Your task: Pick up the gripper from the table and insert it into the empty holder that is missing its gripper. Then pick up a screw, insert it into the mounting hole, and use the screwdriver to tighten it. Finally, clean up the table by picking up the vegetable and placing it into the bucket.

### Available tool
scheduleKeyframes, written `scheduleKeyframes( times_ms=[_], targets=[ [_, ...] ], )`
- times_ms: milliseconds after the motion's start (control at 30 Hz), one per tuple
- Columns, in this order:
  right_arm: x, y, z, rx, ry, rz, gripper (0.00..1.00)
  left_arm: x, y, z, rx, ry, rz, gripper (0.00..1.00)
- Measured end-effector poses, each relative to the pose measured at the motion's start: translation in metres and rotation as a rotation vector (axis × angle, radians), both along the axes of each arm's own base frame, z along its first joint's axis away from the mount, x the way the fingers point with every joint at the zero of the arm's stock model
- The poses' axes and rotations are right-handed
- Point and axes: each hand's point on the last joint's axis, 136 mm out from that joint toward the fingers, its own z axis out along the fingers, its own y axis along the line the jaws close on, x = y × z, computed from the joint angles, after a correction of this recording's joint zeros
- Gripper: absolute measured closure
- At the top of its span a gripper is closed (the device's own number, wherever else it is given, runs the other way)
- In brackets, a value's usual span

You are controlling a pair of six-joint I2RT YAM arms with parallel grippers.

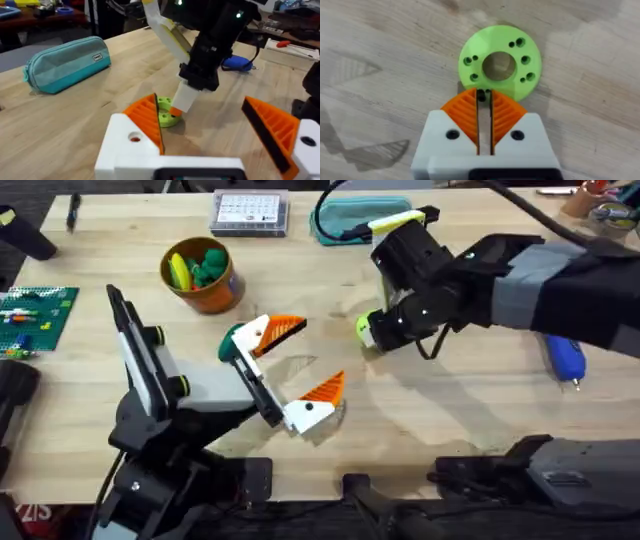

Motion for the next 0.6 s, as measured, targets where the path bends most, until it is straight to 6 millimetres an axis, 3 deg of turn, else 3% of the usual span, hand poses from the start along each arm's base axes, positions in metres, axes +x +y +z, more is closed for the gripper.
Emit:
scheduleKeyframes(
  times_ms=[600],
  targets=[
    [0.0026,0.0017,-0.0045,-0.005,-0.001,0.002,0.954,0.0,0.0,0.0001,0.0,0.0,0.0,0.01]
  ],
)
